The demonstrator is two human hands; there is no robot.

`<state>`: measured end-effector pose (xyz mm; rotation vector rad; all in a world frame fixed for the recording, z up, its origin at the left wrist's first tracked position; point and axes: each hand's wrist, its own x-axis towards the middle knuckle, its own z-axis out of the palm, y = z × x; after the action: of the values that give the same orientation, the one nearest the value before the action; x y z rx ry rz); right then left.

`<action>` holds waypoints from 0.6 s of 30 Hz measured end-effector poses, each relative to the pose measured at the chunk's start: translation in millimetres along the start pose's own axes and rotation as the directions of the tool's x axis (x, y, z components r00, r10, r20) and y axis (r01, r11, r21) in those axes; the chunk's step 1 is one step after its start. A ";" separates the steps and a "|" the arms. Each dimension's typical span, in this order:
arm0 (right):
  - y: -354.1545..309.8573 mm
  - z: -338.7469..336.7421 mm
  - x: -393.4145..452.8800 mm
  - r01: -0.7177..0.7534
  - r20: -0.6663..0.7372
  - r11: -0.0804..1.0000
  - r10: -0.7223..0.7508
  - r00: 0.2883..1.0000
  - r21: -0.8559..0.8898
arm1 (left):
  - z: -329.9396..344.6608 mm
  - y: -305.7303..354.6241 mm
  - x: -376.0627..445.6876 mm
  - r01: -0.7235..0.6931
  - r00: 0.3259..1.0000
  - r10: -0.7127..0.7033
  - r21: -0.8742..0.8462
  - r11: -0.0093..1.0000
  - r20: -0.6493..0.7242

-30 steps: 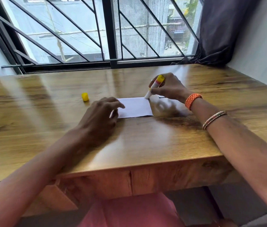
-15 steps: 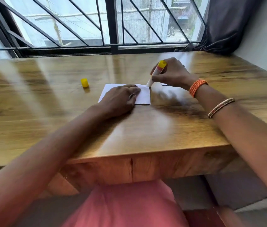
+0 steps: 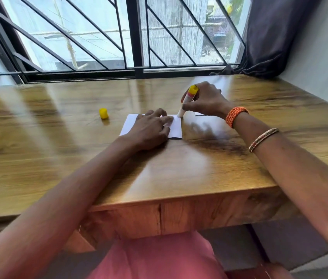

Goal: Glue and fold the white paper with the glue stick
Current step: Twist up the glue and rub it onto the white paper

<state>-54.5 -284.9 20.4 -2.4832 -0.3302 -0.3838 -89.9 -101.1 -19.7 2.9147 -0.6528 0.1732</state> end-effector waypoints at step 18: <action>-0.1 1.4 -14.7 -0.008 0.046 0.994 0.003 0.999 0.113 | -1.2 2.5 3.8 0.024 1.000 -0.025 -0.040 0.999 -0.007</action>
<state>-67.9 -286.1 14.3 -2.3844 -0.3542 -0.2981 -87.6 -104.7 -17.7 2.8811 -0.6118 0.1662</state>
